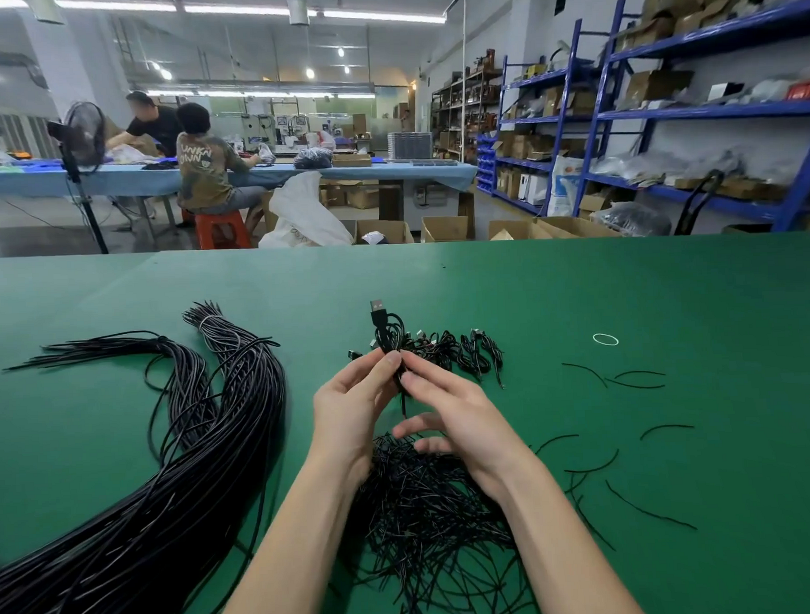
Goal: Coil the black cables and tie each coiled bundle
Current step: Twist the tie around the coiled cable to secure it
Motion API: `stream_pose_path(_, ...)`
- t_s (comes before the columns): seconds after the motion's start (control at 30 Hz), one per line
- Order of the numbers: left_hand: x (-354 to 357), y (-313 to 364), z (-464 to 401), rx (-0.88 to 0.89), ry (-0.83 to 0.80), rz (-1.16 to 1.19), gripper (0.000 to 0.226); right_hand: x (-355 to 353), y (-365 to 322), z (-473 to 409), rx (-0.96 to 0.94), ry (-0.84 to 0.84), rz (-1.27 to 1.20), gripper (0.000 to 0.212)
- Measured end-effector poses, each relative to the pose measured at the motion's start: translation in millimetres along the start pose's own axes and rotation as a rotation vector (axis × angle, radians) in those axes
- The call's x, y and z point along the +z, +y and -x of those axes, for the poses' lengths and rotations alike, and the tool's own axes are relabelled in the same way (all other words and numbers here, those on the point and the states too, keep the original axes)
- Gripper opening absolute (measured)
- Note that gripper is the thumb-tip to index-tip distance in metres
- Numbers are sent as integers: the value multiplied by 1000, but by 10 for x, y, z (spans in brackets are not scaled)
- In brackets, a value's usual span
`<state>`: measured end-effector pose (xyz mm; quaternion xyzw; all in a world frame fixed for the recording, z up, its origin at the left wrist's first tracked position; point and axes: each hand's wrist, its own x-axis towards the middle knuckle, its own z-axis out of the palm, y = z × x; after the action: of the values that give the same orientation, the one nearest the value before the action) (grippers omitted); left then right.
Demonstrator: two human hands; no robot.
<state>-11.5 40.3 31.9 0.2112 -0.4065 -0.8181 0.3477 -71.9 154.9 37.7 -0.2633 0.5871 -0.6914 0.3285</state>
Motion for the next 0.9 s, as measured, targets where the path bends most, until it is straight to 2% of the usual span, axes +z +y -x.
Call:
stream_pose_path(0.13,-49,21,-10,17,-45,-116,21,37,72,-36,-96,138,145,40)
stream_pose_path(0.2,-65,3,-9,17,-58,-174,18,32,101,-57,-135,189,207,33)
stream_pose_path(0.37,-128,-12,-29,17,-83,-325,13,-67,135,-95,-104,195,156,15)
stream_pose_path(0.53,-194,-38,-46,-59,0,-352,13,-225,169,-114,-19,266,61,27)
stream_pose_path(0.73,-189,-49,-36,-90,-29,-371,12,-429,119,-180,1,343,70,26)
stream_pose_path(0.9,-149,-41,-25,-104,-56,-363,12,-554,-97,-646,10,416,144,40)
